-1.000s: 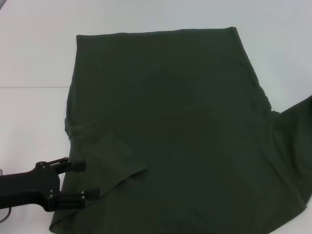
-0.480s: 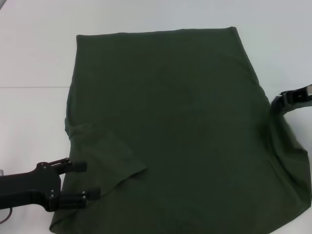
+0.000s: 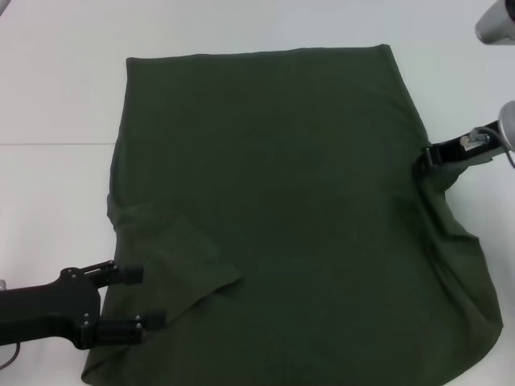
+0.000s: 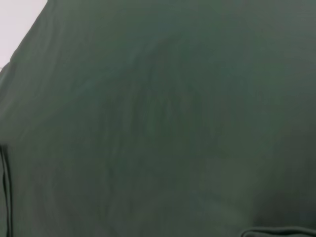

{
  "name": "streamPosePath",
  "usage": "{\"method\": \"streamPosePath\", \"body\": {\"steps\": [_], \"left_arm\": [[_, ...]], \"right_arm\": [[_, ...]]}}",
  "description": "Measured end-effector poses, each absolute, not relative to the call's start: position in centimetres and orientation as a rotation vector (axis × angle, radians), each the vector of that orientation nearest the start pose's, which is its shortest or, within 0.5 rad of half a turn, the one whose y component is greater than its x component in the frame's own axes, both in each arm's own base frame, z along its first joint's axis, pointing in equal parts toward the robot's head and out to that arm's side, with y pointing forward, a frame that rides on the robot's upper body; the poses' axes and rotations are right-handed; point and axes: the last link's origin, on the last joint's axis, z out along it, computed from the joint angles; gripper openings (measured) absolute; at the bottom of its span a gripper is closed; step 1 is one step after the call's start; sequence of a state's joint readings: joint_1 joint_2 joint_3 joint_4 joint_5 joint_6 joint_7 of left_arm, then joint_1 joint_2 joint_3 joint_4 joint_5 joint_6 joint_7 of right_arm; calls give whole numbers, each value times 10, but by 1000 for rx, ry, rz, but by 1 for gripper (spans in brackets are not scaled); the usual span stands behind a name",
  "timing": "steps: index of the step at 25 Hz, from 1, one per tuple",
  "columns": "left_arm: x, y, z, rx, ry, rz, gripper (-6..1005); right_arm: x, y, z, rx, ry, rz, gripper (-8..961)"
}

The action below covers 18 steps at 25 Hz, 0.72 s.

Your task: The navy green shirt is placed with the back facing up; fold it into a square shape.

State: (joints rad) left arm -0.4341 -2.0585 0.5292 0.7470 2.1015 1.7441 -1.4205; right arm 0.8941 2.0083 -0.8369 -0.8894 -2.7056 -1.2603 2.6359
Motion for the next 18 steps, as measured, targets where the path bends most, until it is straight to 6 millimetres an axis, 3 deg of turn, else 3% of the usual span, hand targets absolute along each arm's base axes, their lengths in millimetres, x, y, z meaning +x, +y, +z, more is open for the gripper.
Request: {"method": "streamPosePath", "body": {"steps": [18], "left_arm": [[-294, 293, 34, -2703, -735, -721, 927]], "right_arm": [[193, 456, 44, -2216, 1270, -71, 151]]}}
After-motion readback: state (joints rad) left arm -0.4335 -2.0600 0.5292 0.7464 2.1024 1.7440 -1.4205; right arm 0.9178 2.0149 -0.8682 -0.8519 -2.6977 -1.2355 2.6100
